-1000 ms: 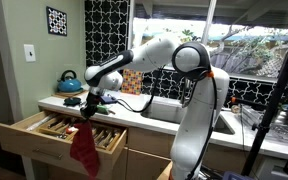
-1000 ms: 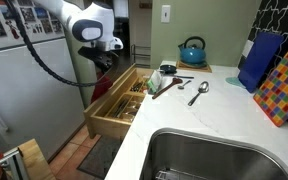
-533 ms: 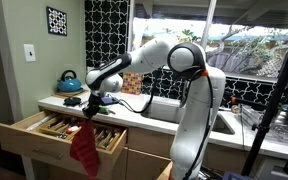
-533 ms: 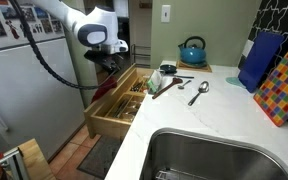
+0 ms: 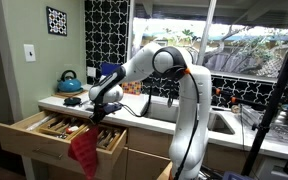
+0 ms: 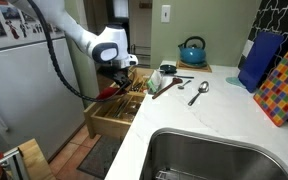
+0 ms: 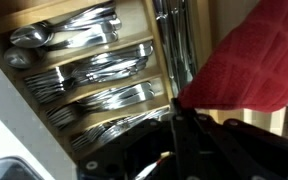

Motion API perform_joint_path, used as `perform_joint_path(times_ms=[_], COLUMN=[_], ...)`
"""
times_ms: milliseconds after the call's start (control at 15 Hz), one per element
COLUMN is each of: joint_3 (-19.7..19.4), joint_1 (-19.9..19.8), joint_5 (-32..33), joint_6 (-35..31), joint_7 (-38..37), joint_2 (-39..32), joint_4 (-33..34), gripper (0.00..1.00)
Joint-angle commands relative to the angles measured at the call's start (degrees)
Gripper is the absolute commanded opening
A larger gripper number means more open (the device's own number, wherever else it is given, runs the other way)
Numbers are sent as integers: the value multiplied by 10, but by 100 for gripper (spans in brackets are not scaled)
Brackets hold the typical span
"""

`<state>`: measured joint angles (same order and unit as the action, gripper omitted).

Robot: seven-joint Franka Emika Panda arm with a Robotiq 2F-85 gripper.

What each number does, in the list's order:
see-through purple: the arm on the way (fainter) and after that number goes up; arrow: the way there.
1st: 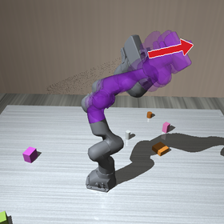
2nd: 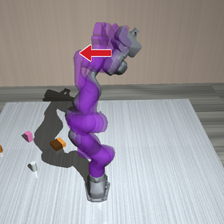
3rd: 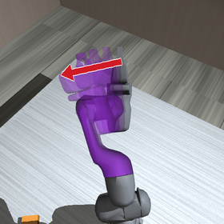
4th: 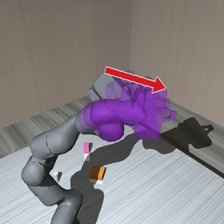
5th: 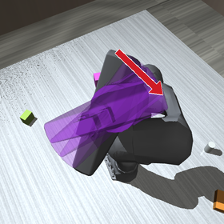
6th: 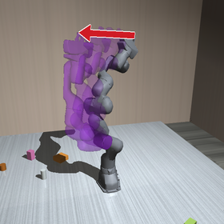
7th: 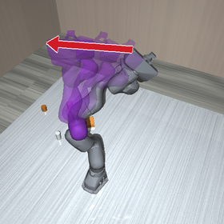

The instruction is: Put the red towel inside the drawer

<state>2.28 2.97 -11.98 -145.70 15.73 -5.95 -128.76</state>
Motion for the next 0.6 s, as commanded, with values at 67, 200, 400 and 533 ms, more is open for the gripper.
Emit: perform_joint_path(times_ms=[67, 200, 400, 533], joint_3=[-4, -3, -10, -16], joint_1=[-8, -9, -7, -6], joint_5=[53, 60, 87, 107], joint_6=[-24, -22, -18, -15], joint_7=[-56, -71, -103, -126], joint_2=[-42, -53, -69, -79], joint_4=[14, 18, 24, 27], gripper=[1, 1, 1, 1])
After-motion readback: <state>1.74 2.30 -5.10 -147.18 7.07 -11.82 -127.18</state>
